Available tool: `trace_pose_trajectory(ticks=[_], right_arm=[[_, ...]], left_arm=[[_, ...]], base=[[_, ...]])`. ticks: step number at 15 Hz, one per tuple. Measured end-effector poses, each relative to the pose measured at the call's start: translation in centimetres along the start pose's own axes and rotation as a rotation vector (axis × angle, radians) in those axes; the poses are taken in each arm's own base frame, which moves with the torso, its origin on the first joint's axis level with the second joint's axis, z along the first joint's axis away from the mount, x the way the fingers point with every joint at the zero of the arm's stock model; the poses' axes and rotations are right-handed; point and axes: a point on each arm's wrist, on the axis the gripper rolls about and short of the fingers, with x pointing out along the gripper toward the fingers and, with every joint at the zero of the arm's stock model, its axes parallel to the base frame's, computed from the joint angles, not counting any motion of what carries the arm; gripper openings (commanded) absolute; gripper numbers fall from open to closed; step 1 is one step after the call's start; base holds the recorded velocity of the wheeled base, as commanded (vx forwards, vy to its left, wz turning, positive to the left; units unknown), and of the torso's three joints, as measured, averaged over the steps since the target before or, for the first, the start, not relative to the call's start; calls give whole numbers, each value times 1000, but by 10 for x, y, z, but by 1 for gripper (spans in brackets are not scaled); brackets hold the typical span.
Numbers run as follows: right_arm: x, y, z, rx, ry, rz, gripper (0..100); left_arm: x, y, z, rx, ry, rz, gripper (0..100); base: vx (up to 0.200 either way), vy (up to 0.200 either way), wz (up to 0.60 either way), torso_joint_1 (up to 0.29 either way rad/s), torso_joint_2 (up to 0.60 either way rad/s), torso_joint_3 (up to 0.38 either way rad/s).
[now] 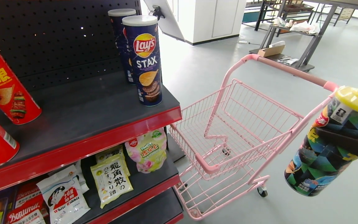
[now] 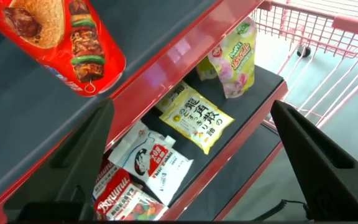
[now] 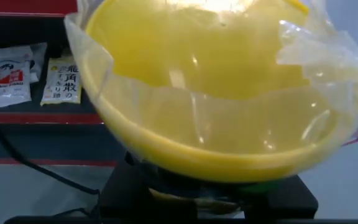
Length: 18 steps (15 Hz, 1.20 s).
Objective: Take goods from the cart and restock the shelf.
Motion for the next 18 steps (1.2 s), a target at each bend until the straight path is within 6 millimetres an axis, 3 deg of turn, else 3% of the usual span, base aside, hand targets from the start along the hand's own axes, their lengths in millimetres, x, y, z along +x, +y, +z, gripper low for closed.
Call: trace_pose_trajectory(ticks=[3,7,9,14,18], right_arm=[[16,-2,11,-4,-7,12,0],[36,-5,18,-22,16,14,0],[40,-5,18,-21,24,14,0],[42,-5,16,-21,38,12,0],[43,-5,13,-22,48,11,0]], left_arm=[[-1,0,0,1,-6,6,100],[-1,1,0,11,4,34,100],[-1,1,-1,12,7,32,100],[0,0,-2,14,10,28,100],[0,0,-2,14,10,27,100]], base=[[0,0,0,0,0,0],[-200,0,0,7,4,0],[-200,0,0,-7,-2,7],[0,0,0,0,0,0],[0,0,0,145,-405,-260]])
